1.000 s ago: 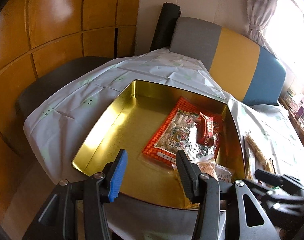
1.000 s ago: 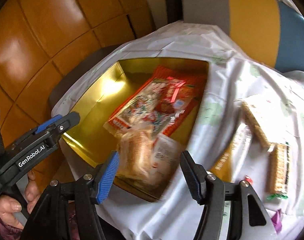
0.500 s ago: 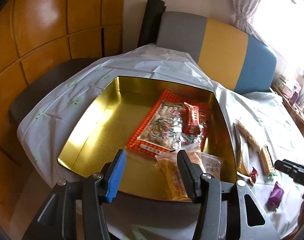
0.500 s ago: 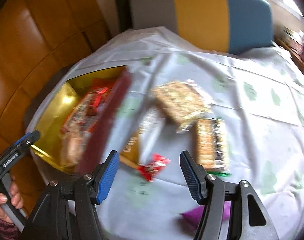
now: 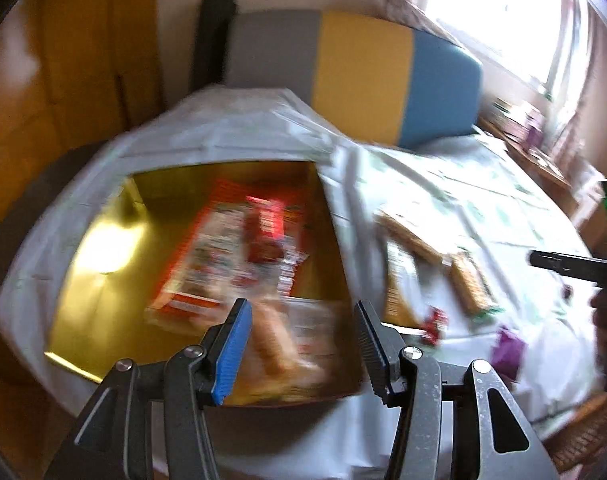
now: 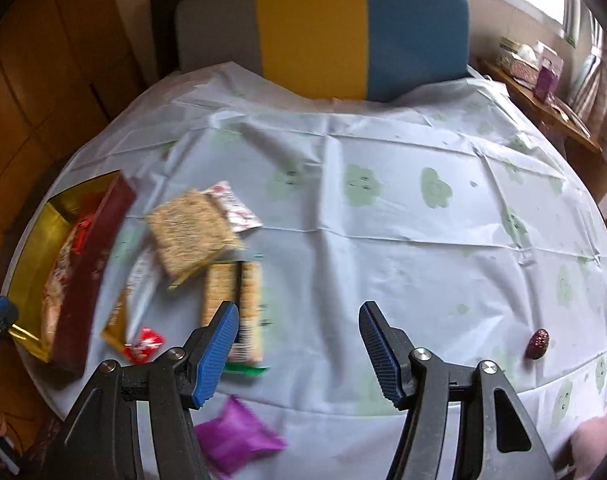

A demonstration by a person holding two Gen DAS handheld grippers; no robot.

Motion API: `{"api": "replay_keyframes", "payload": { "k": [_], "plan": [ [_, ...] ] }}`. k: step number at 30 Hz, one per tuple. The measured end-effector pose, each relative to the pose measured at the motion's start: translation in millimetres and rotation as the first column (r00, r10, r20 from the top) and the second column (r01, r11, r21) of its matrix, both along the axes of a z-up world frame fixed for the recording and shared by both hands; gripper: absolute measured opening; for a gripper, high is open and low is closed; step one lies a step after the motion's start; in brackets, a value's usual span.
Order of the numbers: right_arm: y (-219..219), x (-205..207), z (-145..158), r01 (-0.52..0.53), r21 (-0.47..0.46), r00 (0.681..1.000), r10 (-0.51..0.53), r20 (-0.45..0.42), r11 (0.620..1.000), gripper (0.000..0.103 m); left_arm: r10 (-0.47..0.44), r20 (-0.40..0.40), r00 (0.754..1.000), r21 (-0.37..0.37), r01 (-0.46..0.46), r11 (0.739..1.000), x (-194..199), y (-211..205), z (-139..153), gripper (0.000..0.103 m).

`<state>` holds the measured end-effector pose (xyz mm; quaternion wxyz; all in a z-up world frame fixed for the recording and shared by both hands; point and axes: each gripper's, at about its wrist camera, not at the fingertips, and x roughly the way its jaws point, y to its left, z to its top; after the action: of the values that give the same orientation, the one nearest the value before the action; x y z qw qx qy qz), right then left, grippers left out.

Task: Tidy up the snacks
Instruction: 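Grasp the yellow puffed-rice bag on the table with the left tool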

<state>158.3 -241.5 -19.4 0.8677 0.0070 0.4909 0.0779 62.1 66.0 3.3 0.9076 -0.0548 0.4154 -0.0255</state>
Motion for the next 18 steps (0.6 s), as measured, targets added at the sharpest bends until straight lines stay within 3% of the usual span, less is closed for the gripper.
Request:
{"api": "replay_keyframes", "payload": {
  "k": [8, 14, 18],
  "plan": [
    [-44, 9, -22, 0.127, 0.043, 0.991, -0.124, -0.051, 0.991, 0.064, -0.145, -0.096, 0.985, -0.102, 0.135, 0.986, 40, -59, -4, 0.054],
    [-51, 11, -16, 0.144, 0.116, 0.989, -0.139, -0.045, 0.983, 0.064, -0.138, -0.174, 0.975, -0.121, 0.118, 0.986, 90, -97, -12, 0.058],
    [-50, 12, -13, 0.143, 0.128, 0.989, -0.138, -0.048, 0.981, 0.064, -0.122, -0.256, 0.959, -0.172, 0.079, 0.982, 125, -111, -27, 0.058]
  ]
}}
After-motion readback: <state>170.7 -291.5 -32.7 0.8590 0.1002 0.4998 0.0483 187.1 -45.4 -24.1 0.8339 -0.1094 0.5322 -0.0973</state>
